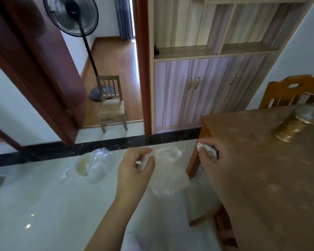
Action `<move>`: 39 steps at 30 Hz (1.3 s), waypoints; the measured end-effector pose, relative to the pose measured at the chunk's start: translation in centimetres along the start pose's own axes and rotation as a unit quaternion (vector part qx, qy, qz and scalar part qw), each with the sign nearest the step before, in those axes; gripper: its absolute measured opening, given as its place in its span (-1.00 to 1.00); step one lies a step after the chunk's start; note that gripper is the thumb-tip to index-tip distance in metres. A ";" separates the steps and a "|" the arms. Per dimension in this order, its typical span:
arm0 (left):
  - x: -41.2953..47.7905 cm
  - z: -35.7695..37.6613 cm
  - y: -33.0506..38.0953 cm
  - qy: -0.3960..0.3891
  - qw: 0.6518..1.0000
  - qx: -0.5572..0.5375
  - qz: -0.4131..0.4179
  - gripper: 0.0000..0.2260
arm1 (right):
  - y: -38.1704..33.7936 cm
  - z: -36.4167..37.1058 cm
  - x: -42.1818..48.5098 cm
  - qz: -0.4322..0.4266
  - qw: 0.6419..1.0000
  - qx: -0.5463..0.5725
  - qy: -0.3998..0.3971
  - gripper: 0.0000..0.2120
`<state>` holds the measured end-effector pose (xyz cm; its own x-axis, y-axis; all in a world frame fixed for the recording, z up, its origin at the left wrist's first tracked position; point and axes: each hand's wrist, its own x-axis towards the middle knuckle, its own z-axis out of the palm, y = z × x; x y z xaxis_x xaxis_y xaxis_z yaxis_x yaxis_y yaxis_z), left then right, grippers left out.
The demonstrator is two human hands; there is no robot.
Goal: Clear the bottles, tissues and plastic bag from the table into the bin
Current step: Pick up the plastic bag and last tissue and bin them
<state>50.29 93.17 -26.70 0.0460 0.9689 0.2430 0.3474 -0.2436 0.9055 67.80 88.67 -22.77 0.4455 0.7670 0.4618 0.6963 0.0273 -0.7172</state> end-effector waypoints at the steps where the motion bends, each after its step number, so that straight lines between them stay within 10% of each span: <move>1: 1.8 0.6 -0.5 -0.004 1.000 -0.002 0.003 -0.70 | 0.4 1.0 1.4 0.009 1.000 0.006 -0.013 -0.87; 18: 36.8 7.6 -6.3 -0.114 0.992 -0.030 0.048 -0.67 | 4.9 19.7 28.3 0.081 0.994 0.034 0.069 -0.78; 39: 62.1 36.2 -0.6 -0.310 0.938 -0.083 0.133 -0.70 | 24.4 17.0 53.8 0.155 0.953 -0.056 0.253 -0.82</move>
<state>86.86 155.03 -24.72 0.6637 0.6992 0.2658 0.0985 -0.4339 0.8956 99.19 141.49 -24.26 0.8342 0.3182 0.4504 0.5305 -0.2403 -0.8129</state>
